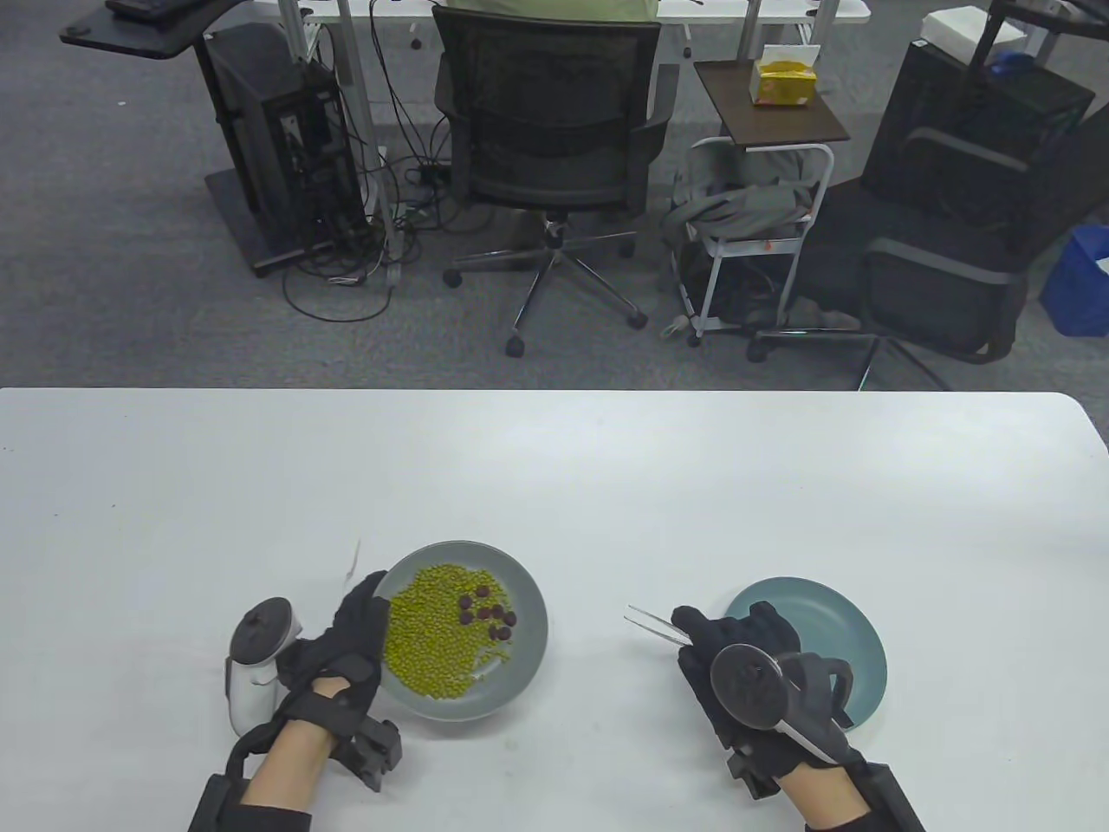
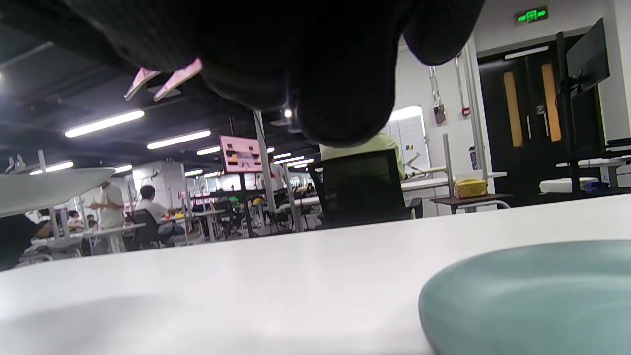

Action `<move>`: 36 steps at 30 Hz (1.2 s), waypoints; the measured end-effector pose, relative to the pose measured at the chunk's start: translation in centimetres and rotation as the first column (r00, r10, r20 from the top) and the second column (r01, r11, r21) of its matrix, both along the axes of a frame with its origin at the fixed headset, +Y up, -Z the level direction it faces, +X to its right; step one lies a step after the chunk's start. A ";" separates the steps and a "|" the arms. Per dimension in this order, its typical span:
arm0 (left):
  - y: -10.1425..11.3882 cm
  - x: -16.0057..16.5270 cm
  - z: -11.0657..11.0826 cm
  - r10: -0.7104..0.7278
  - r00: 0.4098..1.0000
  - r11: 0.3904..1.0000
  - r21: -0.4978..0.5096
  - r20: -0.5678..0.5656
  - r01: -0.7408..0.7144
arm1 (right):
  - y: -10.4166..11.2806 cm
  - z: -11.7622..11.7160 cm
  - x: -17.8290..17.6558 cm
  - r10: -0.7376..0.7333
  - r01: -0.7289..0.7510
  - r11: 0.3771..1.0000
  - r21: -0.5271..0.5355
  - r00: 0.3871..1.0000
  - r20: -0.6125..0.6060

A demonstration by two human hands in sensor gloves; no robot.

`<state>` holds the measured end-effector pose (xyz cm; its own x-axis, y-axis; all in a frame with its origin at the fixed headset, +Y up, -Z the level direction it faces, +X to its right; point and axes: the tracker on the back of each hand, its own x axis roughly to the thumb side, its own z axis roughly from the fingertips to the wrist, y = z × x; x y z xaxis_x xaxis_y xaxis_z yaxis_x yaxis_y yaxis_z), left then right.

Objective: Pick cranberries with tweezers into plate

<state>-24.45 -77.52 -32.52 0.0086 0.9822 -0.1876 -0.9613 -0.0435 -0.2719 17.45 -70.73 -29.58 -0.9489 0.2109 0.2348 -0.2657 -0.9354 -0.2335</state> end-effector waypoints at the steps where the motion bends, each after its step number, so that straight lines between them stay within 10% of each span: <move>1: -0.3 1.5 0.3 0.048 0.999 0.999 -0.004 0.020 -0.048 | 0.2 0.0 0.2 -0.010 0.010 1.000 0.016 1.000 0.003; 8: -2.4 6.2 2.7 0.161 0.984 0.987 -0.035 0.083 -0.158 | 1.0 0.6 0.5 -0.020 0.020 0.997 0.068 1.000 -0.013; 36: -3.1 6.1 2.9 0.080 0.995 0.997 0.015 0.052 -0.081 | 0.3 3.4 -4.5 0.307 -0.291 0.950 0.111 0.936 -0.171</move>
